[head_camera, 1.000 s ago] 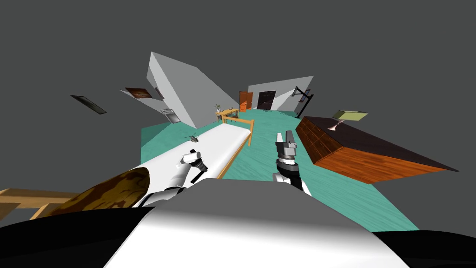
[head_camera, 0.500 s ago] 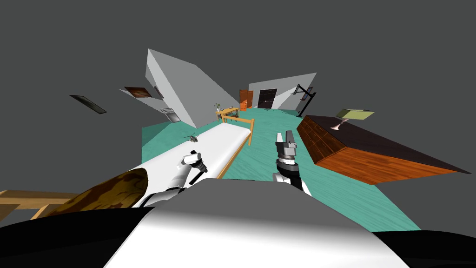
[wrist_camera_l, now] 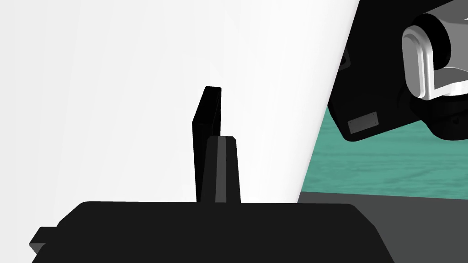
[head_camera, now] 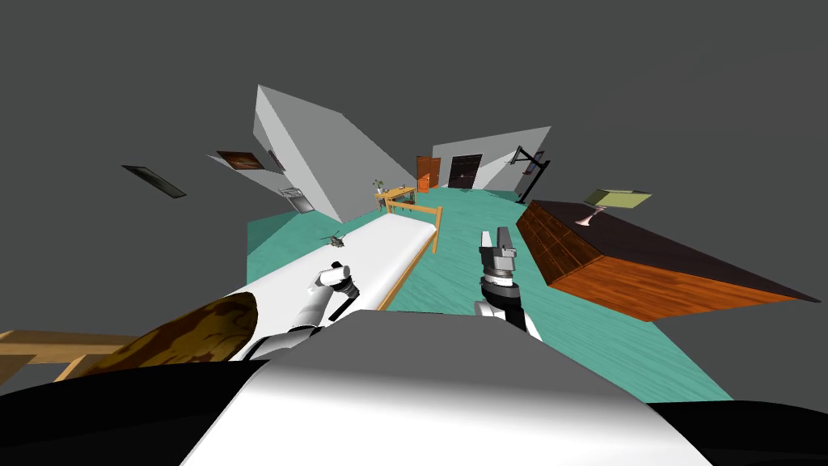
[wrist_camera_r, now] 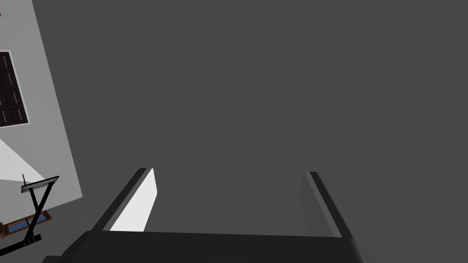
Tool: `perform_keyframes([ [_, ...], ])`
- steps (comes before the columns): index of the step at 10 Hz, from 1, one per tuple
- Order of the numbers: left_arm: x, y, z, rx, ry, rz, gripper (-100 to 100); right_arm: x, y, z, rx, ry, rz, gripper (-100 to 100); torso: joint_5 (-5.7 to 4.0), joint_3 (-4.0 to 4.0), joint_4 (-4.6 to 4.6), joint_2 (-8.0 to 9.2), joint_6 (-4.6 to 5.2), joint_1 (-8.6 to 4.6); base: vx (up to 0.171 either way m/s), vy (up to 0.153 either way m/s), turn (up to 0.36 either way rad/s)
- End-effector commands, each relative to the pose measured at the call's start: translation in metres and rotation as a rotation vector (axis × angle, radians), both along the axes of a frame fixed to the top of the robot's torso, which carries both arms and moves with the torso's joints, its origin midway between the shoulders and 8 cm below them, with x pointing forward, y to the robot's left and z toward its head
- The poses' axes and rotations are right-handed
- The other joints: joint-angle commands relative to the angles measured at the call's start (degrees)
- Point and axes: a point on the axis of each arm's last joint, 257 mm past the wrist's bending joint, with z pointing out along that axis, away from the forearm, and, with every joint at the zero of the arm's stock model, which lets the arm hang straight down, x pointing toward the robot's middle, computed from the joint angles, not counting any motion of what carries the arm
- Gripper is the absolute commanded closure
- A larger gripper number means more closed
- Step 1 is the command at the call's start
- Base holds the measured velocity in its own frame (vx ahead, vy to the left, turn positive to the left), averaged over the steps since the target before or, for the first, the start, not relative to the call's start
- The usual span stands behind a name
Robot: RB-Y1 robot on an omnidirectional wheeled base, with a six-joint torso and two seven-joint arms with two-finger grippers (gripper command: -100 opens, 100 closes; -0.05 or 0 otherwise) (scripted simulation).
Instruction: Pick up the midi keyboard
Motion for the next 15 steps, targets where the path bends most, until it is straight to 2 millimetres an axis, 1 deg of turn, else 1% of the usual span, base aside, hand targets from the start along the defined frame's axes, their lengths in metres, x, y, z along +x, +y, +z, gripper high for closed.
perform_keyframes([
  [1, 0.000, 0.000, 0.000, 0.000, 0.000, 0.000, 100, 0.000, 0.000, 0.000, 0.000, 0.000, 0.000, 0, 0.00, 0.00, 0.00, 0.00, 0.00, 0.00, 0.000, 0.000, 0.000],
  [2, 0.000, 0.000, 0.000, 0.000, 0.000, 0.000, 0, 0.000, 0.000, 0.000, 0.000, 0.000, 0.000, 0, 0.00, 0.00, 0.00, 0.00, 0.00, 0.00, 0.000, 0.000, 0.000],
  [3, -0.017, 0.004, -0.004, 0.004, 0.049, 0.013, -100, 0.000, 0.000, 0.000, 0.000, 0.000, 0.000, 0, 0.00, 0.00, 0.00, 0.00, 0.00, 0.00, 0.085, 0.001, -0.044],
  [6, -0.052, 0.011, -0.010, 0.015, 0.146, 0.040, -100, 0.000, 0.000, 0.000, 0.000, 0.000, 0.000, 0, -0.02, -0.36, -0.14, -0.62, 0.01, -0.12, 0.170, -0.027, -0.040],
  [7, -0.046, 0.011, -0.010, 0.013, 0.124, 0.034, -100, 0.000, 0.000, 0.000, 0.000, 0.000, 0.000, 0, -0.01, -0.35, -0.13, -0.60, 0.02, -0.04, 0.067, 0.000, -0.006],
  [8, -0.047, 0.012, -0.010, 0.012, 0.129, 0.035, 0, 0.000, 0.000, 0.000, 0.000, 0.000, 0.000, 0, 0.00, -0.22, -0.09, -0.35, 0.01, -0.01, 0.013, -0.001, 0.001],
  [9, -0.048, 0.012, -0.016, 0.016, 0.122, 0.032, -100, 0.000, 0.000, 0.000, 0.000, 0.000, 0.000, 0, 0.00, -0.09, -0.04, -0.15, 0.00, -0.01, 0.006, -0.005, 0.028],
  [12, -0.049, 0.012, -0.026, 0.022, 0.112, 0.026, -100, 0.000, 0.000, 0.000, 0.000, 0.000, 0.000, 0, -0.01, 0.00, 0.00, 0.01, 0.00, -0.05, -0.002, -0.011, 0.020],
  [13, -0.049, 0.012, -0.024, 0.020, 0.115, 0.028, -100, 0.000, 0.000, 0.000, 0.000, 0.000, 0.000, 0, -0.01, 0.01, 0.00, 0.02, 0.00, -0.04, 0.000, 0.000, 0.000],
  [14, -0.049, 0.012, -0.024, 0.021, 0.114, 0.027, 100, 0.000, 0.000, 0.000, 0.000, 0.000, 0.000, 0, -0.01, 0.01, 0.00, 0.01, 0.00, -0.03, 0.000, 0.000, 0.000],
  [15, -0.049, 0.012, -0.024, 0.021, 0.114, 0.027, 100, 0.000, 0.000, 0.000, 0.000, 0.000, 0.000, 0, -0.01, 0.00, 0.00, 0.01, 0.00, -0.01, 0.000, 0.000, 0.000],
])
